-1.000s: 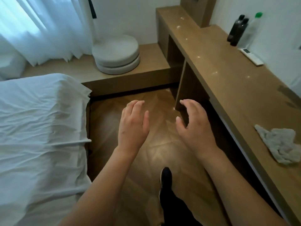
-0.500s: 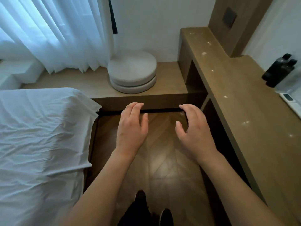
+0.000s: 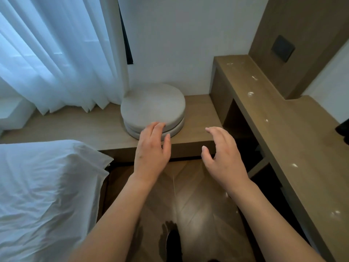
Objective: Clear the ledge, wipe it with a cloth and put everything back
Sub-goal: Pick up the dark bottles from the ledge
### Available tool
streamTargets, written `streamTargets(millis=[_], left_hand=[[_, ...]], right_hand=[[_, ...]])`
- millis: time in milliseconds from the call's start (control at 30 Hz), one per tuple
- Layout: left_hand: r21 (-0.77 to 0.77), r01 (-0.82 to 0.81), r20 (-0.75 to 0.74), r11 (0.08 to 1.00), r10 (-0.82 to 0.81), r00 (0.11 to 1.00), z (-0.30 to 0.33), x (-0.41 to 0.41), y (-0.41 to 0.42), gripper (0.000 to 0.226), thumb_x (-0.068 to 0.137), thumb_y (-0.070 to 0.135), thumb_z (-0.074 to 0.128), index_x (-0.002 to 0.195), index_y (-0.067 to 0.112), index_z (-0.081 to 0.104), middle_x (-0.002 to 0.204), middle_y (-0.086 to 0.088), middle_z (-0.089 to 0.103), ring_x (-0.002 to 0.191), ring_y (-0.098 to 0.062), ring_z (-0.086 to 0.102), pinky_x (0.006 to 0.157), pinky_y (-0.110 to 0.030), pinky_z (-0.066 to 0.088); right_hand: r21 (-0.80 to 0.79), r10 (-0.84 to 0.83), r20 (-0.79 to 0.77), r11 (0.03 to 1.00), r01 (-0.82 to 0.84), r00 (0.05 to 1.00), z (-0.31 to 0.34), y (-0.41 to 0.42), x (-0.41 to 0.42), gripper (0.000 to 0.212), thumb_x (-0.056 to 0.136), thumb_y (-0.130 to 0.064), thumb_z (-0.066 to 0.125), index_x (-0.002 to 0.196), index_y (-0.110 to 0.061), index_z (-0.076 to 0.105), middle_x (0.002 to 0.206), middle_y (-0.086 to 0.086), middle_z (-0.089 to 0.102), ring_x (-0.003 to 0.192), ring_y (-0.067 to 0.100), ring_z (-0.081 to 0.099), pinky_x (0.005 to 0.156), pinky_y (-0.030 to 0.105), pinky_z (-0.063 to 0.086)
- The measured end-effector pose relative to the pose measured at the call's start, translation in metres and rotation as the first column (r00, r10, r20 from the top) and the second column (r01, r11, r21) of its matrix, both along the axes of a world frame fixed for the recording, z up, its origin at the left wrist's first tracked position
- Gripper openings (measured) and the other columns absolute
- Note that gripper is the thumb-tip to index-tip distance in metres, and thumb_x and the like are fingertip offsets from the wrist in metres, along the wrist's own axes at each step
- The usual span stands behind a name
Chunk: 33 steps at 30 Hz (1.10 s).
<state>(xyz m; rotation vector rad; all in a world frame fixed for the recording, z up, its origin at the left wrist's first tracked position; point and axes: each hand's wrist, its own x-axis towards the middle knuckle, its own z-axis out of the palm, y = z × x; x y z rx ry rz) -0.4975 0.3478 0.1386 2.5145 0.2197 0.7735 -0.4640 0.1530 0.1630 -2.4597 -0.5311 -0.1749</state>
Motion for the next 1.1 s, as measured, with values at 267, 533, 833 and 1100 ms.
streamTargets(millis=[267, 533, 833, 1100], left_hand=[[-0.006, 0.04, -0.048, 0.999, -0.041, 0.998, 0.003, 0.112, 0.045, 0.033, 0.099, 0.019, 0.057, 0.131, 0.007, 0.059, 0.129, -0.009, 0.06, 0.123, -0.017, 0.052, 0.106, -0.022, 0.033], [-0.011, 0.067, -0.076, 0.998, -0.068, 0.995, -0.014, 0.258, 0.077, 0.032, 0.1, 0.017, 0.057, 0.13, 0.006, 0.058, 0.128, -0.009, 0.059, 0.12, -0.015, 0.05, 0.105, -0.018, 0.032], [0.012, 0.067, -0.07, 0.998, -0.066, 0.995, 0.009, 0.41, 0.102, 0.031, 0.099, 0.016, 0.055, 0.128, 0.005, 0.059, 0.126, -0.012, 0.06, 0.119, -0.016, 0.048, 0.103, -0.012, 0.024], [-0.012, 0.231, -0.144, 0.973, -0.23, 0.962, 0.006, 0.512, 0.073, 0.032, 0.101, 0.02, 0.053, 0.13, 0.008, 0.06, 0.13, -0.009, 0.058, 0.123, -0.019, 0.05, 0.108, -0.02, 0.028]], right_hand=[[0.013, -0.036, -0.046, 0.999, 0.037, 0.998, 0.003, 0.045, 0.112, 0.047, 0.096, -0.022, 0.06, 0.141, -0.021, 0.047, 0.144, -0.005, 0.045, 0.137, 0.006, 0.035, 0.108, 0.014, 0.02], [0.032, -0.033, -0.104, 0.999, 0.037, 0.994, -0.02, 0.076, 0.258, 0.049, 0.097, -0.025, 0.059, 0.143, -0.024, 0.044, 0.147, -0.008, 0.042, 0.139, 0.005, 0.032, 0.11, 0.016, 0.02], [0.08, -0.025, -0.115, 0.996, 0.035, 0.993, -0.003, 0.097, 0.409, 0.048, 0.097, -0.025, 0.057, 0.144, -0.024, 0.043, 0.147, -0.008, 0.041, 0.14, 0.005, 0.029, 0.113, 0.02, 0.02], [0.069, -0.199, -0.139, 0.975, 0.21, 0.97, -0.004, 0.068, 0.48, 0.048, 0.097, -0.026, 0.058, 0.143, -0.023, 0.044, 0.147, -0.006, 0.042, 0.139, 0.007, 0.032, 0.11, 0.018, 0.02]])
